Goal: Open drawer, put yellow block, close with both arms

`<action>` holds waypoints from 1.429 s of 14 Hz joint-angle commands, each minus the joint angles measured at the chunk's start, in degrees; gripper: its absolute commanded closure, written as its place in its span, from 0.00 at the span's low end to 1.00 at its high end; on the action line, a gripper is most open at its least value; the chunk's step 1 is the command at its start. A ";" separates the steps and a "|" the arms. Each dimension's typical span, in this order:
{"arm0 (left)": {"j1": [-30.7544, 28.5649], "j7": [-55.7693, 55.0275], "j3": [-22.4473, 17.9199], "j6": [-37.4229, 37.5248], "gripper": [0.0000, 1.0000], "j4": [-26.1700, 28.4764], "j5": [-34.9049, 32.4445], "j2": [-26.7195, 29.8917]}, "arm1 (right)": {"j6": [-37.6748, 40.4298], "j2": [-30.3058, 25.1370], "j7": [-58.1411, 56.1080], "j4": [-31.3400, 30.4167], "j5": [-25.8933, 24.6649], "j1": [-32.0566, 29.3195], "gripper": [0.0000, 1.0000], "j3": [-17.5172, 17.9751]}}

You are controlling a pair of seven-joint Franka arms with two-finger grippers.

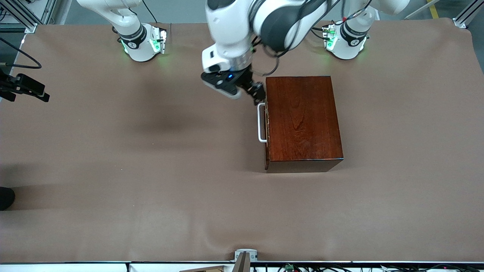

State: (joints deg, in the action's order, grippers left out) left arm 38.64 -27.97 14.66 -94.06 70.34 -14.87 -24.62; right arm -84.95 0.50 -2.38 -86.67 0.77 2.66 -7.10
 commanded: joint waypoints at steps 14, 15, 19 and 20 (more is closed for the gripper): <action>-34.77 16.94 -9.46 10.22 0.00 6.64 14.78 15.82 | 0.31 -0.33 0.00 0.01 -0.85 -0.03 0.00 0.25; -34.77 19.85 -11.65 9.08 0.00 8.56 15.39 17.04 | 0.39 -0.33 0.00 0.01 -0.94 -0.03 0.00 0.25; -34.69 25.24 -14.66 5.03 0.00 15.00 15.75 21.27 | 0.39 -0.33 0.00 0.01 -0.85 -0.03 0.00 0.25; -34.77 25.33 -14.58 4.94 0.00 14.91 15.66 21.28 | 0.39 -0.33 0.00 -0.08 -0.85 0.06 0.00 0.25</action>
State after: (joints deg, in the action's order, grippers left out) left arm 3.58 -3.49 0.21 -87.33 81.49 -0.16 -6.38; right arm -84.90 0.51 -2.37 -86.69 0.75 2.71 -7.09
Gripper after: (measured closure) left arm 0.000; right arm 0.000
